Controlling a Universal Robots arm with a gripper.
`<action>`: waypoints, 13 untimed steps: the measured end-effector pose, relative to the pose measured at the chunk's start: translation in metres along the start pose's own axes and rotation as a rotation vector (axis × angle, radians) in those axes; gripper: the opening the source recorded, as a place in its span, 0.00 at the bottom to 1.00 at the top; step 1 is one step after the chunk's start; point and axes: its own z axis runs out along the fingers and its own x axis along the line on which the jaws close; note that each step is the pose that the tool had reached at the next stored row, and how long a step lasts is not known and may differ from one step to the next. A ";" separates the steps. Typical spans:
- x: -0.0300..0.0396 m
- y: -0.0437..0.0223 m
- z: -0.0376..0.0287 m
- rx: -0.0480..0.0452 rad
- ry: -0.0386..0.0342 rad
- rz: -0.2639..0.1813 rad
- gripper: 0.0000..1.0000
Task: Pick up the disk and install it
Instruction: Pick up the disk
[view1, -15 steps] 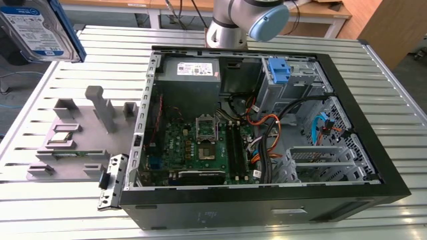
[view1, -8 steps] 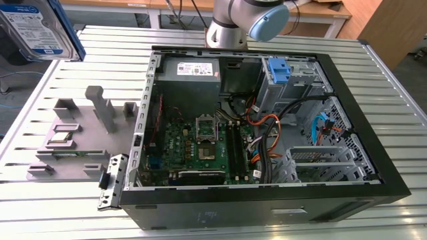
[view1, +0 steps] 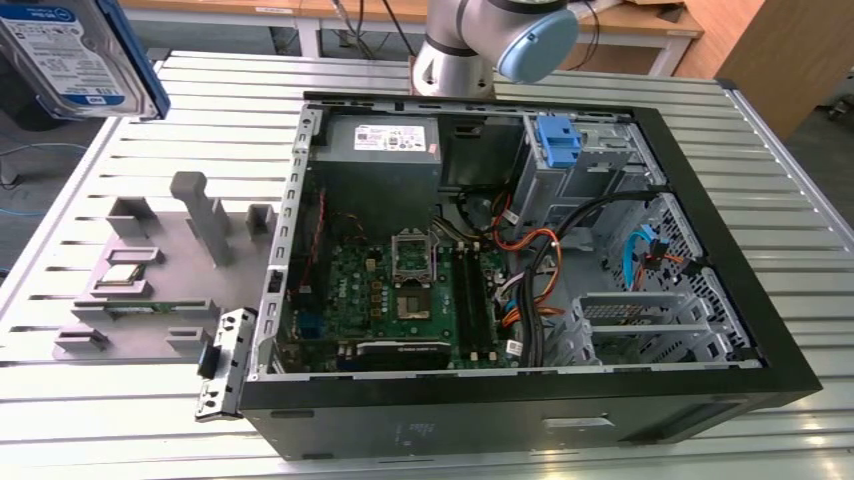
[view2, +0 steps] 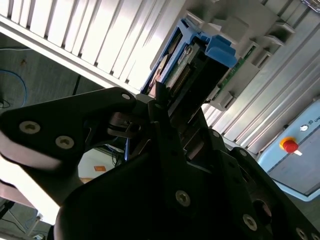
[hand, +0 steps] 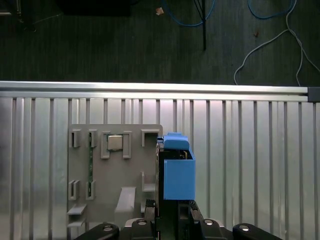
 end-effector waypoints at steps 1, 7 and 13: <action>-0.0001 0.0000 -0.0006 0.0000 0.0000 0.000 0.35; -0.0003 0.0000 -0.0025 0.0003 0.0000 0.000 0.35; -0.0005 0.0000 -0.0040 0.0002 0.0000 0.000 0.35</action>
